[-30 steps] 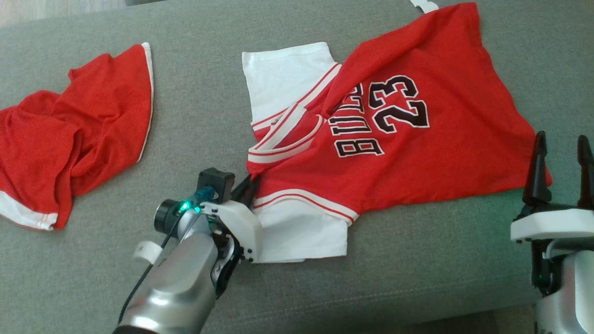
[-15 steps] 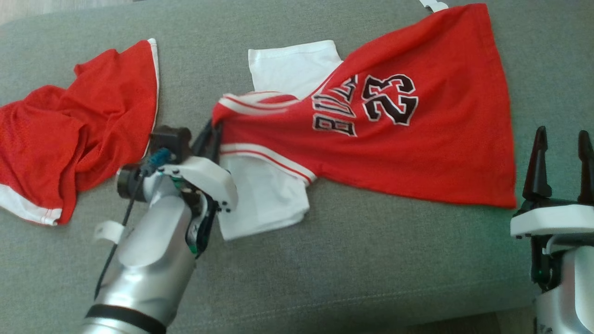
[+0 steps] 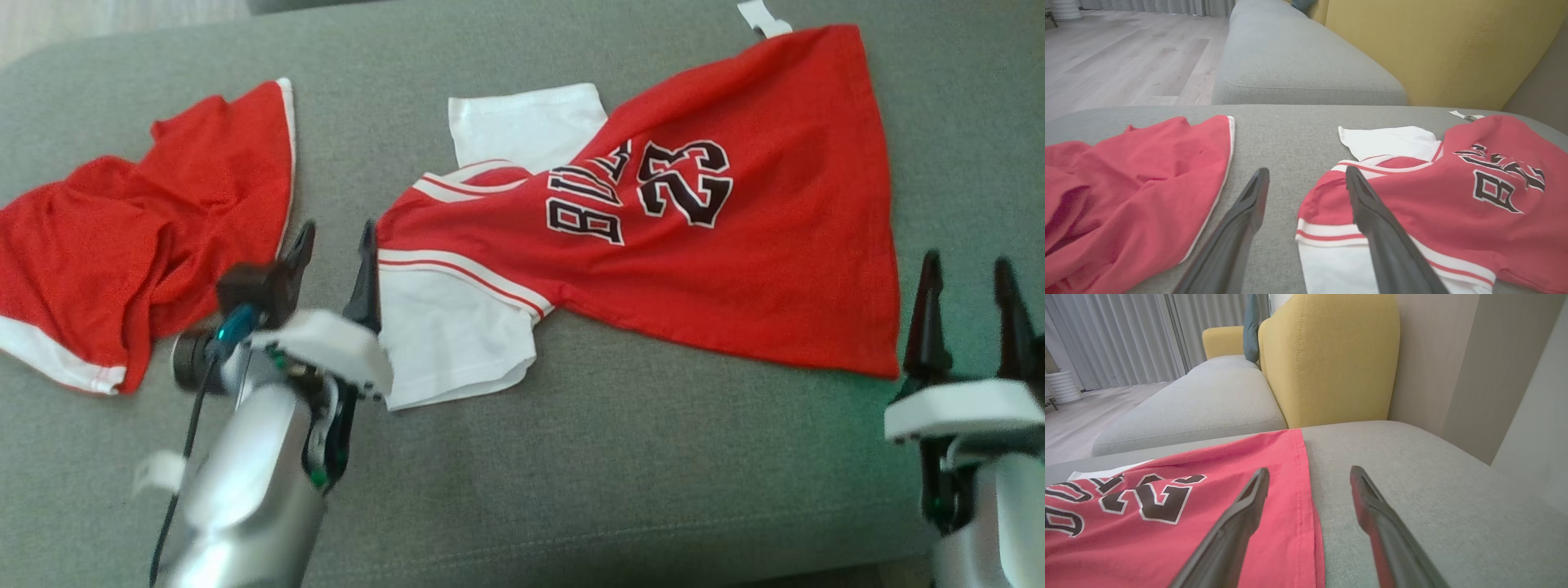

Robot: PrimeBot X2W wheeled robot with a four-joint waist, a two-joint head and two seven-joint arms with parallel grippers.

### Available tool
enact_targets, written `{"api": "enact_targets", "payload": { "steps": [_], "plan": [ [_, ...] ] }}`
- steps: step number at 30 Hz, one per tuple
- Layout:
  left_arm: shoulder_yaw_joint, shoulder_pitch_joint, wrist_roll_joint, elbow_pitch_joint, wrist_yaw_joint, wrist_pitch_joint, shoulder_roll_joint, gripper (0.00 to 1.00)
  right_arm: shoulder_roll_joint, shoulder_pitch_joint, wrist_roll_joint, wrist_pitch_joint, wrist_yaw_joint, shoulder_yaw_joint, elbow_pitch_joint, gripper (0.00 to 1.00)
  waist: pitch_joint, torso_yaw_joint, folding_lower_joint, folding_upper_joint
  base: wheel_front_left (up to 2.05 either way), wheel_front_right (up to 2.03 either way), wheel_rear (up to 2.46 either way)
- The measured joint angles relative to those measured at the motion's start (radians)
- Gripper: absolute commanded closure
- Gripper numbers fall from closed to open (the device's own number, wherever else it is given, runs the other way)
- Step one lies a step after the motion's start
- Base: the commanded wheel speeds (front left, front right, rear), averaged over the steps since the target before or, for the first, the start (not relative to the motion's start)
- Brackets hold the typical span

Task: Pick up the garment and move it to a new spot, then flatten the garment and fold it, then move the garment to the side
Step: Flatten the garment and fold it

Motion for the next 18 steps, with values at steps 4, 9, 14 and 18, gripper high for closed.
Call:
{"api": "enact_targets", "payload": {
  "steps": [4, 9, 14, 18],
  "plan": [
    [0.033, 0.102, 0.009, -0.067, -0.017, 0.000, -0.001, 0.00, 0.000, 0.043, 0.022, -0.008, 0.000, 0.004, 0.021, 0.00, -0.025, 0.013, 0.0000, 0.0000, 0.00, 0.00, 0.00],
    [0.021, 0.218, 0.010, -0.084, -0.062, 0.000, -0.011, 0.00, 0.000, 0.061, 0.032, -0.016, 0.000, 0.016, 0.033, 0.00, -0.051, 0.029, -0.0001, 0.0000, 0.00, 0.00, 0.00],
    [-0.014, 0.228, 0.003, -0.015, -0.091, 0.002, -0.023, 0.00, 0.000, 0.061, 0.032, -0.016, 0.000, 0.028, 0.034, 0.00, -0.063, 0.025, -0.0001, 0.0000, 0.00, 0.00, 0.00],
    [-0.041, 0.224, -0.005, 0.029, -0.095, 0.038, -0.028, 0.00, 0.000, 0.061, 0.032, -0.016, 0.000, 0.028, 0.030, 0.00, -0.062, 0.018, -0.0001, 0.0000, 0.00, 0.00, 0.00]
  ]
}}
